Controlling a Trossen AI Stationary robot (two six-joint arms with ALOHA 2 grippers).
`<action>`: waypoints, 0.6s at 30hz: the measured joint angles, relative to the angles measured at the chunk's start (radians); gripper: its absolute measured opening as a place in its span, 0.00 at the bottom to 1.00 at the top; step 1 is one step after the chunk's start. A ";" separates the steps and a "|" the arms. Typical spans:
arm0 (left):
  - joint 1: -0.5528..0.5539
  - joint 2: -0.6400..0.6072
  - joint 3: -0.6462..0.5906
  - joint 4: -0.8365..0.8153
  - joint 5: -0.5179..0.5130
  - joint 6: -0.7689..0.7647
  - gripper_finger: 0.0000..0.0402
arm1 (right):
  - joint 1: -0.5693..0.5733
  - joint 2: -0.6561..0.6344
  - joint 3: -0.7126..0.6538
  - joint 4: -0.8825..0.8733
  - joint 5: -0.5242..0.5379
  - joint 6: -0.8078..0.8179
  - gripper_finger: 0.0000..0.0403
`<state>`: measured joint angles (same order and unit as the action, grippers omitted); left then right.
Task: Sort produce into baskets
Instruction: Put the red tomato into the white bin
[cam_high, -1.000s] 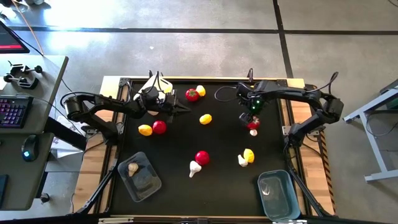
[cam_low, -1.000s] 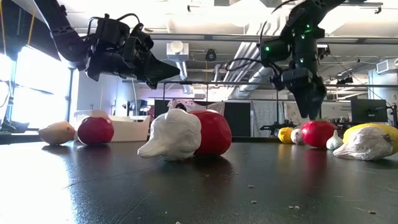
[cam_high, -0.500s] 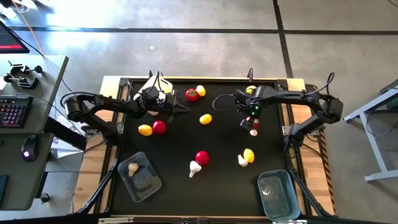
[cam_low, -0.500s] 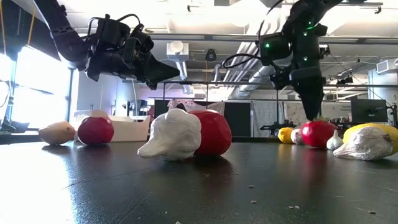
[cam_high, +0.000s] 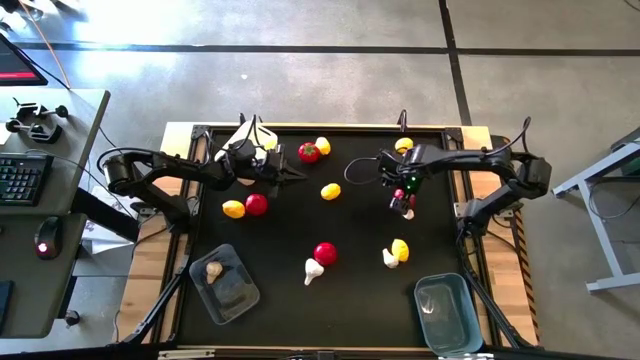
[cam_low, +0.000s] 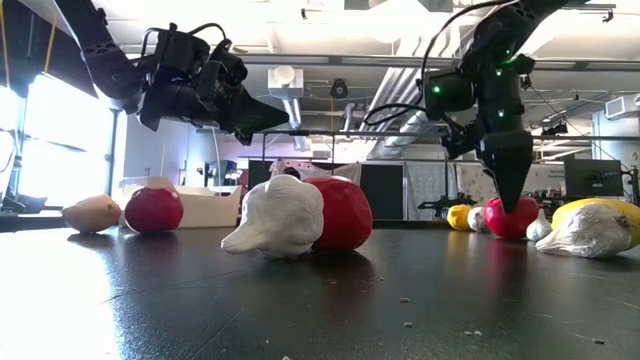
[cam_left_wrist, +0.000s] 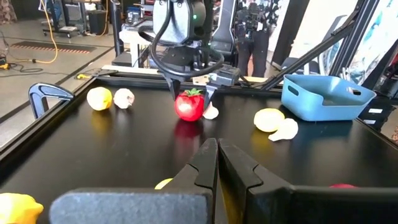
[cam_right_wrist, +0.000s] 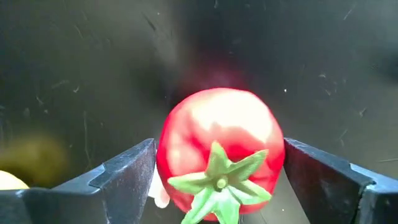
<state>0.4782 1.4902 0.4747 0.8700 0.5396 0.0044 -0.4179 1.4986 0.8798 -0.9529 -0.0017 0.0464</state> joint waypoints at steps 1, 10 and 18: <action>0.000 0.000 0.000 0.000 0.000 0.000 0.00 | 0.000 0.000 -0.001 0.005 0.000 0.000 0.83; 0.000 0.000 0.000 0.000 -0.005 0.000 0.00 | 0.000 0.000 -0.001 0.015 -0.038 0.024 0.60; 0.000 0.000 0.000 0.000 -0.005 0.000 0.00 | -0.001 0.000 0.007 0.008 -0.049 0.005 0.57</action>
<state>0.4782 1.4902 0.4747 0.8696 0.5343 0.0040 -0.4187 1.4988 0.8872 -0.9452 -0.0510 0.0518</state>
